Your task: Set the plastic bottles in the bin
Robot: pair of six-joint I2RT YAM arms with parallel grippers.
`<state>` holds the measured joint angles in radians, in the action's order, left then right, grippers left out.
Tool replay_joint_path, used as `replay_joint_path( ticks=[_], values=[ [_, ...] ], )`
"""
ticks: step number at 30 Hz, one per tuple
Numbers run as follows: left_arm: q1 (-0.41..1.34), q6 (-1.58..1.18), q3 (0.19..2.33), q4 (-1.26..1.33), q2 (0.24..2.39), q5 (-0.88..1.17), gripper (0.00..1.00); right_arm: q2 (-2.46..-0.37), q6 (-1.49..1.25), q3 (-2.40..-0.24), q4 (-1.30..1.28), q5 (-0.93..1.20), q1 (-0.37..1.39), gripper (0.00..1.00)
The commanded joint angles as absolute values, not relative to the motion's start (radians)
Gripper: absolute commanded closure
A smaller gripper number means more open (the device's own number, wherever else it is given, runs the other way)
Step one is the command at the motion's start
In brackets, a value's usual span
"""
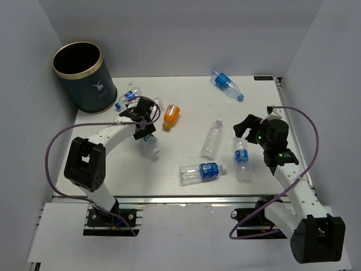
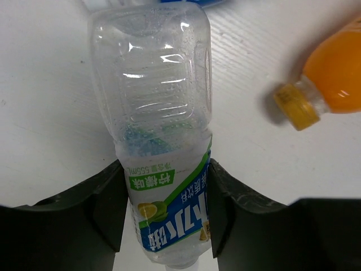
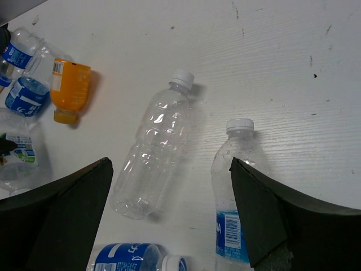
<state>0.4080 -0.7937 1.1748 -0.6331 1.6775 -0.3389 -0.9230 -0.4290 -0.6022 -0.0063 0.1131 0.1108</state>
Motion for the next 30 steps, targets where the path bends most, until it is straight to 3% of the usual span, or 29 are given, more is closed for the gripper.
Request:
replay_joint_path(
  ticks=[1, 7, 12, 13, 17, 23, 26, 30],
  values=[
    [0.408, -0.74, 1.227, -0.661, 1.576, -0.325, 0.72, -0.914, -0.408, -0.652, 0.002, 0.075, 0.106, 0.11],
    [0.41, -0.671, 1.273, -0.592, 1.349, -0.288, 0.77, -0.916, -0.405, -0.653, 0.008, 0.074, 0.107, 0.11],
    [0.408, -0.594, 1.426, -0.538, 1.295, -0.463, 0.74, -0.916, -0.402, -0.653, 0.015, 0.084, 0.107, 0.11],
    [0.408, -0.571, 1.512, -0.54, 1.325, -0.579, 0.73, -0.914, -0.399, -0.652, 0.017, 0.084, 0.107, 0.11],
    [0.347, -0.453, 1.778, -0.532, 1.464, -0.714, 0.73, -0.907, -0.388, -0.653, 0.021, 0.087, 0.107, 0.11],
    [0.085, -0.391, 2.178, -0.486, 1.722, -0.742, 0.74, -0.877, -0.37, -0.643, 0.041, 0.089, 0.107, 0.11],
    [0.048, -0.252, 2.203, -0.263, 1.825, -0.839, 0.74, -0.867, -0.368, -0.634, 0.067, 0.101, 0.106, 0.11],
    [0.041, 0.082, 2.108, 0.253, 1.926, -1.026, 0.7, -0.865, -0.367, -0.621, 0.094, 0.124, 0.107, 0.11]
  ],
)
